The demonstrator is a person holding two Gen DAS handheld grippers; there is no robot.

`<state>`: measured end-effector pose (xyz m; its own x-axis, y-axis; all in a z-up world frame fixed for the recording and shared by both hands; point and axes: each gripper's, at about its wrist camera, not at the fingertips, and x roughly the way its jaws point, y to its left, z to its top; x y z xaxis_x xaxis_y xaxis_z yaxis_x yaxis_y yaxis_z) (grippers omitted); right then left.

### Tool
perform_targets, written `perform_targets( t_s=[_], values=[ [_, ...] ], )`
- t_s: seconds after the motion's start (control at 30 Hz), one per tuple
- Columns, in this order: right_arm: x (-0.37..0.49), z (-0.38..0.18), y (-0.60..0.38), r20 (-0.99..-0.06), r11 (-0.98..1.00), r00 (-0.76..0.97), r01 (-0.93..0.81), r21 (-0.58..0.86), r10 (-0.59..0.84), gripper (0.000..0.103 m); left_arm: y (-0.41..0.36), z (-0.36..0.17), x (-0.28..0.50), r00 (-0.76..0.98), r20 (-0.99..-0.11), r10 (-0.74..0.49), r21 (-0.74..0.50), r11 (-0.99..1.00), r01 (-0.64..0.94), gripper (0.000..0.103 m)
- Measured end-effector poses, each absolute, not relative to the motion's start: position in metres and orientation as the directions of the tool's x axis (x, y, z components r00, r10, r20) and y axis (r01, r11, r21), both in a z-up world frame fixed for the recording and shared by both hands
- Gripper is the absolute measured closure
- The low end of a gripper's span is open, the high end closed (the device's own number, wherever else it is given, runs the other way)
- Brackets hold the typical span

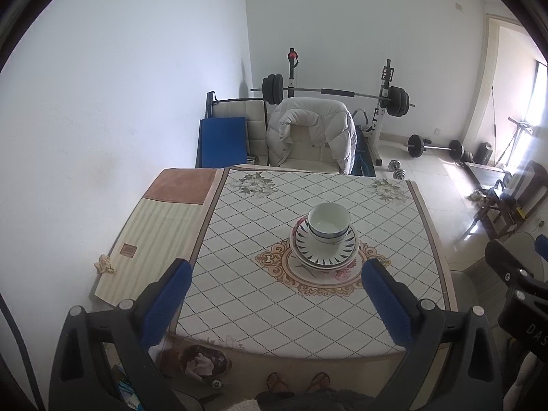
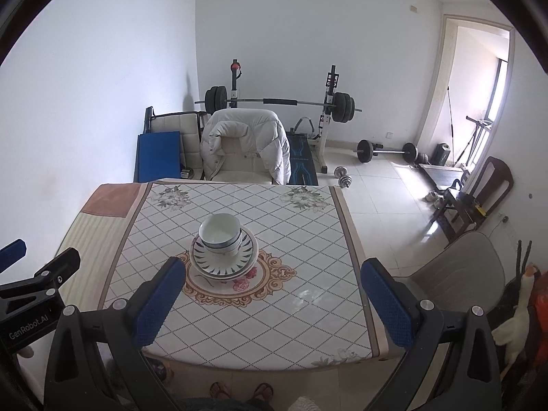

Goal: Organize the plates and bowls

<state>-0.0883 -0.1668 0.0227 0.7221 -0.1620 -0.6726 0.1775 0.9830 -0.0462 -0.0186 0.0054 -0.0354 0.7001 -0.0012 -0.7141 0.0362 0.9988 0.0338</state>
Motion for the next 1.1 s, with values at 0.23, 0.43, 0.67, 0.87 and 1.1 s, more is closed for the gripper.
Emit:
perform_targets(
  t_s=[0.23, 0.43, 0.67, 0.87, 1.1],
  values=[
    [-0.087, 0.023, -0.157, -0.678, 0.982, 0.715, 0.182, -0.055, -0.171, 0.000, 0.011, -0.034, -0.023, 0.700, -0.714, -0.004, 0.034, 0.999, 0.041, 0.001],
    [-0.091, 0.021, -0.150, -0.681, 0.981, 0.711, 0.182, -0.064, -0.177, 0.000, 0.014, -0.034, -0.027, 0.707, -0.707, 0.005, 0.043, 0.998, 0.036, 0.001],
    [-0.093, 0.019, -0.146, -0.683, 0.981, 0.708, 0.181, -0.066, -0.177, 0.000, 0.015, -0.036, -0.028, 0.708, -0.706, 0.016, 0.053, 0.998, 0.030, 0.001],
    [-0.094, 0.017, -0.145, -0.690, 0.983, 0.703, 0.176, -0.062, -0.169, 0.000, 0.016, -0.036, -0.028, 0.709, -0.705, 0.015, 0.049, 0.998, 0.027, 0.001],
    [-0.094, 0.017, -0.147, -0.692, 0.983, 0.702, 0.175, -0.064, -0.170, 0.000, 0.015, -0.037, -0.028, 0.707, -0.707, 0.014, 0.054, 0.998, 0.034, 0.001]
  ],
)
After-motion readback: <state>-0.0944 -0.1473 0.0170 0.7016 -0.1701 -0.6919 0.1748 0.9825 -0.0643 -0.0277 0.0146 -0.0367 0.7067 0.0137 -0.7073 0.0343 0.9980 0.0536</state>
